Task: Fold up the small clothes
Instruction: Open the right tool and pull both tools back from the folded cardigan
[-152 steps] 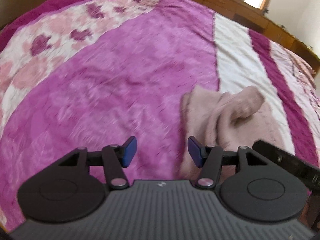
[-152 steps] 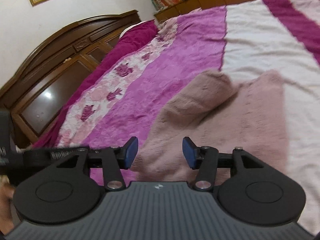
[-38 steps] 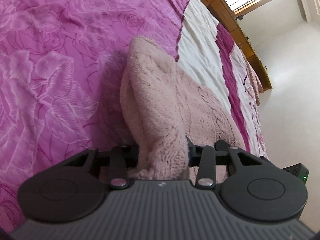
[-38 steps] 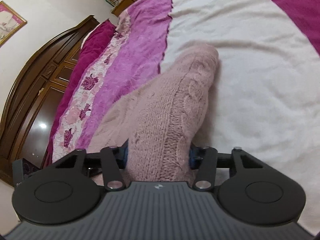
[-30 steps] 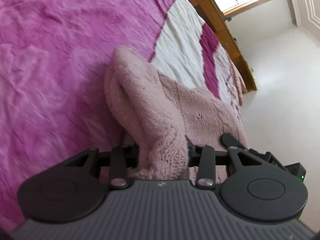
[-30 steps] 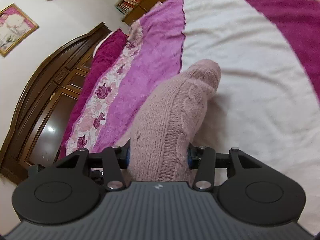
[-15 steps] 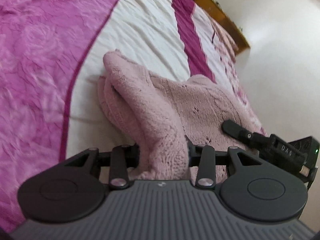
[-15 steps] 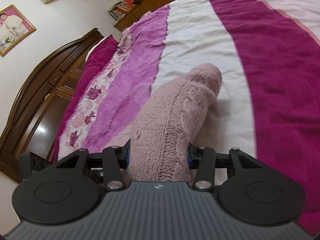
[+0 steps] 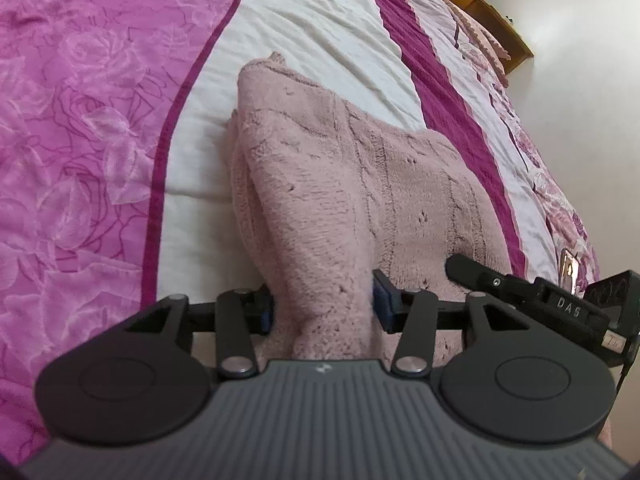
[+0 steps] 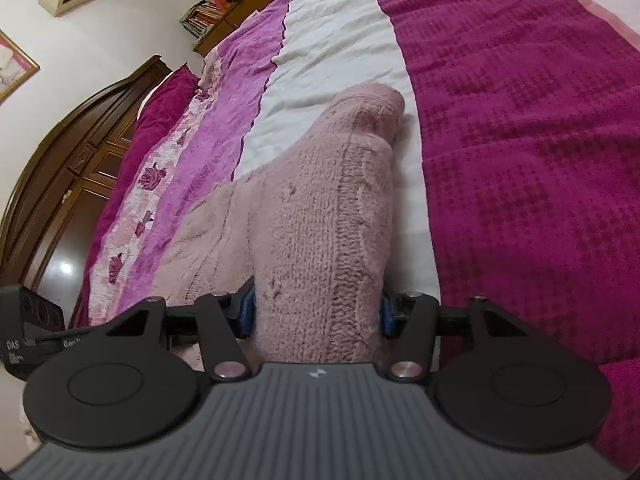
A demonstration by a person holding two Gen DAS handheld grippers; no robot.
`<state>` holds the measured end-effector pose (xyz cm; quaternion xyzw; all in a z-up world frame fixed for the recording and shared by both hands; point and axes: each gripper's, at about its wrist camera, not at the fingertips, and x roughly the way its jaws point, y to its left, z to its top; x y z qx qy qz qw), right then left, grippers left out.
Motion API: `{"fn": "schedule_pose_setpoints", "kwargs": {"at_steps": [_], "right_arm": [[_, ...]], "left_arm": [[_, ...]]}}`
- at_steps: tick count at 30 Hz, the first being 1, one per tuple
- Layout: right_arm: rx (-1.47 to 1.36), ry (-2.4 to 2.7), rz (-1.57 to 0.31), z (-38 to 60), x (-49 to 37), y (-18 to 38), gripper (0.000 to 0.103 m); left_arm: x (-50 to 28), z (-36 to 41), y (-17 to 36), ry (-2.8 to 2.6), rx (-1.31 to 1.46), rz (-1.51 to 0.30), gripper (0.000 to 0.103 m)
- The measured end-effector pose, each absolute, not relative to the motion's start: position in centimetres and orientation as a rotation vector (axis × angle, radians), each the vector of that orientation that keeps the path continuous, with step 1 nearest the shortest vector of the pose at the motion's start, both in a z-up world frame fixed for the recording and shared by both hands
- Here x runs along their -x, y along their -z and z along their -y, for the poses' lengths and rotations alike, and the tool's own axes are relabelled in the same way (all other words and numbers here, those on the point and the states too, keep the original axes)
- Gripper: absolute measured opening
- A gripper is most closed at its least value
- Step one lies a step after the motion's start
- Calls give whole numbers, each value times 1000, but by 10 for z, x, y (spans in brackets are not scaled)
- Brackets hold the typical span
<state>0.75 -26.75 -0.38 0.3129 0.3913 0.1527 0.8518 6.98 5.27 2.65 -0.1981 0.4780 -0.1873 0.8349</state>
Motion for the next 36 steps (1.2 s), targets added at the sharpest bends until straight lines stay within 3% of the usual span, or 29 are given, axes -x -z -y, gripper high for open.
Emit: {"fn": "schedule_pose_setpoints", "kwargs": {"at_steps": [7,24,27,29,36], "right_arm": [[-600,-289,-800,267,5,-14,70],[-503,-273,-737,262,63,-48,71],[-474,-273,-731,256,73,-51,72],[-451,-274,-728,252,80,-53,80],[-322,-268,-739,230,105,-51,82]], "left_arm": [[-53,-56,-39,349,362,-994,60],[-7,-51,-54,227,203,-949,61],[3,-47,-57,205,179,-941,67],[10,-43,-58,194,151,-936,67],[33,-29,-55,167,100,-932,70]]}}
